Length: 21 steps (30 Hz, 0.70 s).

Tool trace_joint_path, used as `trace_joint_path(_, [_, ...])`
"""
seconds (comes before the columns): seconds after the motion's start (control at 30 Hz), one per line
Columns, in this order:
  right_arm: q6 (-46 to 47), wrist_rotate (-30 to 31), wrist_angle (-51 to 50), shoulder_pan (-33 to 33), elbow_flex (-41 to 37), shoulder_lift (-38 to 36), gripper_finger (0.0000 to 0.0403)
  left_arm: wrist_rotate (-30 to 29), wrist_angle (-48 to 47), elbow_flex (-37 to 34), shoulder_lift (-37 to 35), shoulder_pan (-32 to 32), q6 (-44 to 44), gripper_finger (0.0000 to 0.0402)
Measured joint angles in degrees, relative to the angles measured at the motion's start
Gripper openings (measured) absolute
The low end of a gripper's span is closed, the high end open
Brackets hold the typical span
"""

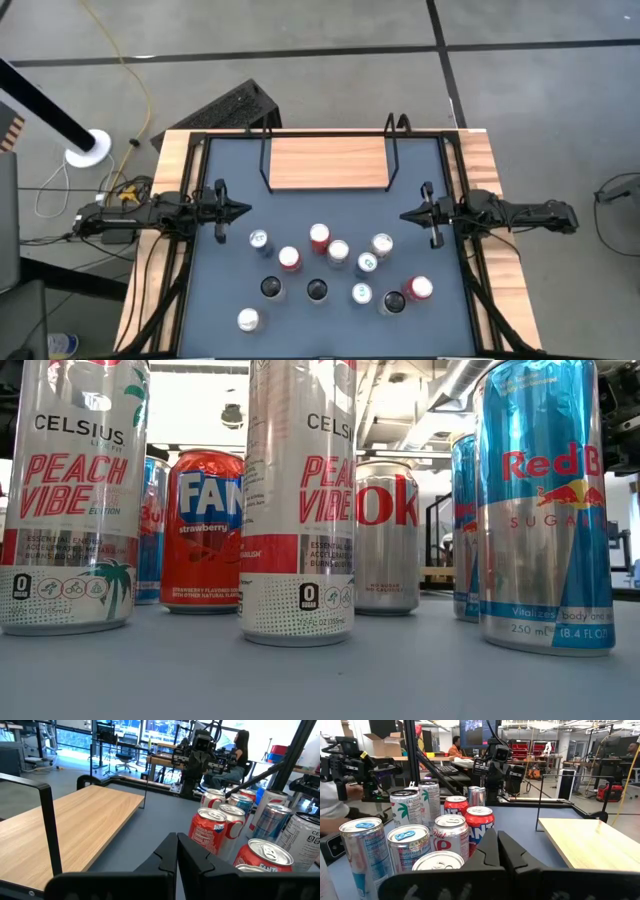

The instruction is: Place canned beverage on shelf

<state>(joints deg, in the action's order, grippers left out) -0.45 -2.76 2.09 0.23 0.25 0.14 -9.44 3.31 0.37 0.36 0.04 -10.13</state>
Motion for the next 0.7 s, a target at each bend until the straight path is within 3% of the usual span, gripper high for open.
trace_joint_path(0.7, [-0.02, 0.00, 0.00, 0.00, 0.00, 0.01, 0.0000, -0.37, 1.09, -0.01, 0.00, 0.01, 0.02, 0.0000])
